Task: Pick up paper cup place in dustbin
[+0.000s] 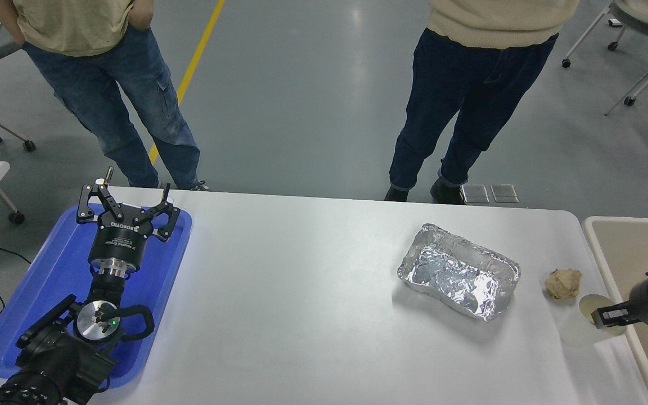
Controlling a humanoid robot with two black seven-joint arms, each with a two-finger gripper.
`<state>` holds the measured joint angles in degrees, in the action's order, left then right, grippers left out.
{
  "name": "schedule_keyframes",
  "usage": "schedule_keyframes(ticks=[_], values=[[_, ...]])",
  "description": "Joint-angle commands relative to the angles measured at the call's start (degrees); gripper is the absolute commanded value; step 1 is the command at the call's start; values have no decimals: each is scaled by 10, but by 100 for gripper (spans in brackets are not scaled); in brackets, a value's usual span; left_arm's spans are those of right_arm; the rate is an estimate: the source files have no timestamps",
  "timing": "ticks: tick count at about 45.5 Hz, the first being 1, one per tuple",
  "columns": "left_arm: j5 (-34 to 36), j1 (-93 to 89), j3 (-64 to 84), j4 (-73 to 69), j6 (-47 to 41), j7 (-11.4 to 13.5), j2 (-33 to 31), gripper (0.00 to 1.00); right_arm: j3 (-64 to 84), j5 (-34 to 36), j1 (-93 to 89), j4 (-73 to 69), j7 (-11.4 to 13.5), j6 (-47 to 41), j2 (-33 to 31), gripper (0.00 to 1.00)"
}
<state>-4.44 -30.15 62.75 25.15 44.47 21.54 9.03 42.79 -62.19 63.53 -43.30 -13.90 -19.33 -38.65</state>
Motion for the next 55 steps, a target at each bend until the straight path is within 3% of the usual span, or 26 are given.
schedule_keyframes(ticks=[1,20,30,43,55], values=[[0,0,0,1,0,0,0,100,-8,0,0,-2,-1,1,0,0],[0,0,0,0,0,0,0,100,-7,1,9,-17,-2,-1,-8,0],[0,0,0,0,0,0,0,100,-1,3,65,-87,-13,-18,-62,0],[0,0,0,1,1,-1,0,100,111,2,312,-269,-16,-116,-163,0],[1,0,0,2,1,-2,0,100,287,6,563,-326,-31,-160,-151,0]])
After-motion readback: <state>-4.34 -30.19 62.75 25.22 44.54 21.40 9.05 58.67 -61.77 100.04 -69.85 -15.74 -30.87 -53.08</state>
